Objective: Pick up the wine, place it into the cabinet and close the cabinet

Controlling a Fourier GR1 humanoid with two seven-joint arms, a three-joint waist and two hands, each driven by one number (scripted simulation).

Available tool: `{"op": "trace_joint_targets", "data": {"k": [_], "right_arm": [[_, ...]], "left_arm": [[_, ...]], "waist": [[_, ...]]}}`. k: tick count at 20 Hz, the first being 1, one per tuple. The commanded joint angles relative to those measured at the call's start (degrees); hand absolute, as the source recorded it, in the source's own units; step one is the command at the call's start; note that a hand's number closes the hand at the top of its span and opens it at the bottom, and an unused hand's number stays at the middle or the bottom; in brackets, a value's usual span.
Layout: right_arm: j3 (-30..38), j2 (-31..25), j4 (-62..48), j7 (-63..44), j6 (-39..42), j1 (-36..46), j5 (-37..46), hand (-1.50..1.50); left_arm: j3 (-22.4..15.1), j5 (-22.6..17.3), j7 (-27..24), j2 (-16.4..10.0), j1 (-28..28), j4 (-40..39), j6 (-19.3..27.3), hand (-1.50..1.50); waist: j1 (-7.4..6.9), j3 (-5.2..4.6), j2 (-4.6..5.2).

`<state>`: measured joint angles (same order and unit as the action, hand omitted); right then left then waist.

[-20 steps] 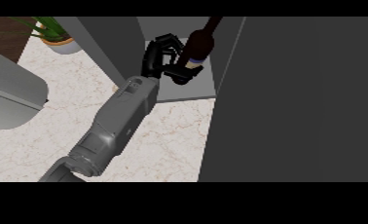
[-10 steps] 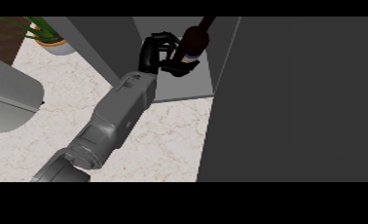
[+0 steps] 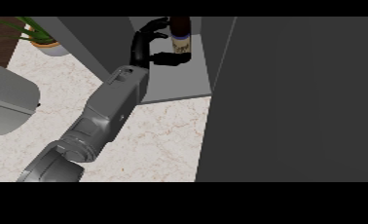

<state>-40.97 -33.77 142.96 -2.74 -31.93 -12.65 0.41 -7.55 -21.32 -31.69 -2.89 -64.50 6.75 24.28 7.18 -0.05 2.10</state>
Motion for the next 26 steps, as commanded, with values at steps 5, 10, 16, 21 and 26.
{"op": "trace_joint_targets", "data": {"k": [5, 10, 16, 21, 26], "right_arm": [[-1.3, -0.6, 6.6, -1.4, 1.0, -2.0, -2.5, -1.5], [-0.8, -2.2, 8.0, -0.4, 2.2, -3.3, -2.8, -1.5], [0.0, -2.3, 7.5, 1.1, 2.0, -4.5, -3.4, -1.5], [0.6, -2.1, 8.2, -1.8, 1.5, -3.5, -2.8, -1.5], [3.1, -3.2, 8.8, -0.6, 2.1, -5.0, -4.6, -1.5]], "left_arm": [[0.4, 0.7, 0.1, -1.2, -2.3, -2.9, 4.3, -1.5], [0.5, 0.7, -0.3, -2.9, -3.4, -1.7, -3.0, -1.5], [4.5, -2.9, -3.6, -1.4, -3.9, 0.9, -7.9, 1.5], [5.4, -3.7, -6.9, 0.8, -2.9, 2.6, -16.0, 1.5], [6.3, -4.3, -3.0, 0.1, -6.4, 2.3, -18.8, -1.5]], "waist": [[0.57, -0.08, 0.37], [0.83, -0.09, 0.15], [-0.35, -0.03, -0.28], [-2.23, -0.12, -0.64], [-3.13, 0.01, -1.02]]}}
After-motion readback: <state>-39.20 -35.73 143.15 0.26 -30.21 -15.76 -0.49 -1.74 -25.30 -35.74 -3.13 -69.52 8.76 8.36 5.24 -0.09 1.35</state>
